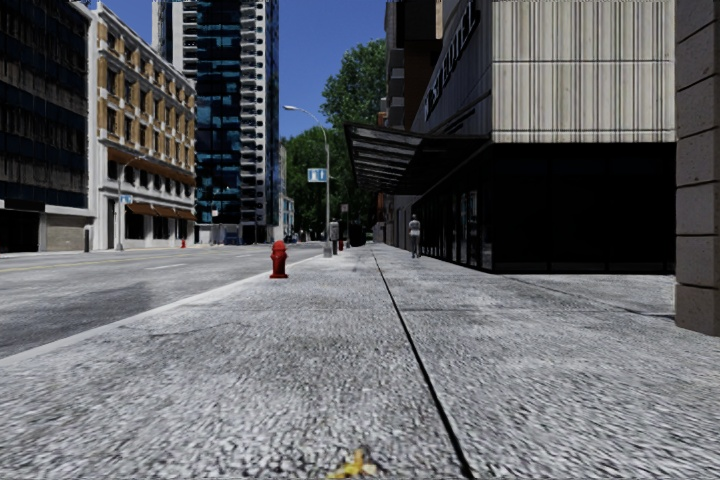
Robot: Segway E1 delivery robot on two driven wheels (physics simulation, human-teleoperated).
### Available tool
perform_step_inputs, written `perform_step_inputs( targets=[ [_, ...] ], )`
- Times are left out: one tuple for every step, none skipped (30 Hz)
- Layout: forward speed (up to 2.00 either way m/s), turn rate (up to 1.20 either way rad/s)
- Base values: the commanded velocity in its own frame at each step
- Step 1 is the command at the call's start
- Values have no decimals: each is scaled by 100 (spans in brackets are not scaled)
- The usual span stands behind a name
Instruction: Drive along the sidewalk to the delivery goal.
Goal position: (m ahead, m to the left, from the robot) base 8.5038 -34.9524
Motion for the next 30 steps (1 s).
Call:
perform_step_inputs(
  targets=[
    [200, -37],
    [200, -37],
    [200, -37],
    [200, -37],
    [200, -37],
    [200, -37],
    [200, -37],
    [200, -37],
    [200, -37],
    [200, -37],
    [200, -37],
    [200, -37],
    [200, -37],
    [200, -37],
    [200, -37],
    [200, -37],
    [200, -37],
    [200, -37],
    [200, -37],
    [200, -37],
    [200, -37],
    [200, -37],
    [200, -39],
    [200, -42],
    [200, -45],
    [200, -45],
    [200, -46],
    [200, -47],
    [200, -47],
    [200, -47]
  ],
)
